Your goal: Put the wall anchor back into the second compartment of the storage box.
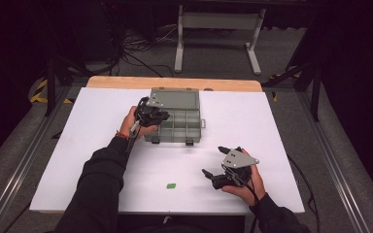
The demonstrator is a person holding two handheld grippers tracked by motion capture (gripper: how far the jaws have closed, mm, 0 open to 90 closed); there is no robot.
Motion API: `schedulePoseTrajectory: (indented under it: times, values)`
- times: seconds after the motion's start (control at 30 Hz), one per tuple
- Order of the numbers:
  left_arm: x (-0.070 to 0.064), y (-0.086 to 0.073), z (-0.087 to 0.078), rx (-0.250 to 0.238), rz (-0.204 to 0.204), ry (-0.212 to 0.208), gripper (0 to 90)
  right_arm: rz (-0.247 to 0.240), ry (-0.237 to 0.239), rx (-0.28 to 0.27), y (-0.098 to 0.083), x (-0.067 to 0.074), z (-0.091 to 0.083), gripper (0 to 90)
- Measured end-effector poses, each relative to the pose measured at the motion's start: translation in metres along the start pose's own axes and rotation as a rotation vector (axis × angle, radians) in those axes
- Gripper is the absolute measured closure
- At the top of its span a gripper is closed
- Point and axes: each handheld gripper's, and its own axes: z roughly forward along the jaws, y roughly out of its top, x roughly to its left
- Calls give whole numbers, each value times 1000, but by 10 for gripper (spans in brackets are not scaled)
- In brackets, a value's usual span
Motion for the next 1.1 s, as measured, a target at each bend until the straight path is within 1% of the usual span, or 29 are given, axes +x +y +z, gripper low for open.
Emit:
schedulePoseTrajectory:
  times: [0.13,0.23,0.27,0.3,0.33,0.43,0.53,0.6,0.67,0.7,0.83,0.87,0.93,1.0,1.1]
  values:
    - [-10,-2,-10,-20,28,-9,799,10,2,-3,0,-1,1,81]
    - [-19,-4,-20,-41,52,-11,791,11,4,-5,1,0,1,81]
    - [-21,-6,-23,-56,54,-18,790,10,5,-6,1,0,1,81]
    - [-23,-7,-27,-68,53,-26,789,6,3,-4,1,0,1,81]
    - [-26,-9,-31,-75,61,-22,785,4,3,-4,1,0,1,81]
    - [-33,-15,-39,-83,93,-29,773,4,3,-6,1,1,1,81]
    - [-39,-20,-47,-100,104,-34,766,9,2,-3,1,0,1,82]
    - [-44,-25,-52,-113,112,-44,765,8,5,-3,1,0,1,82]
    - [-48,-29,-57,-111,129,-44,748,7,4,-3,1,1,1,82]
    - [-50,-31,-59,-113,134,-50,743,9,5,-2,1,1,2,82]
    - [-56,-37,-65,-115,145,-52,703,7,6,1,1,1,2,82]
    - [-58,-39,-67,-108,161,-50,703,7,6,1,1,1,2,82]
    - [-64,-45,-72,-106,178,-58,677,7,11,3,1,1,2,82]
    - [-69,-49,-76,-97,198,-48,651,5,12,4,1,2,3,82]
    - [-73,-54,-81,-100,205,-57,613,6,12,5,1,2,3,82]
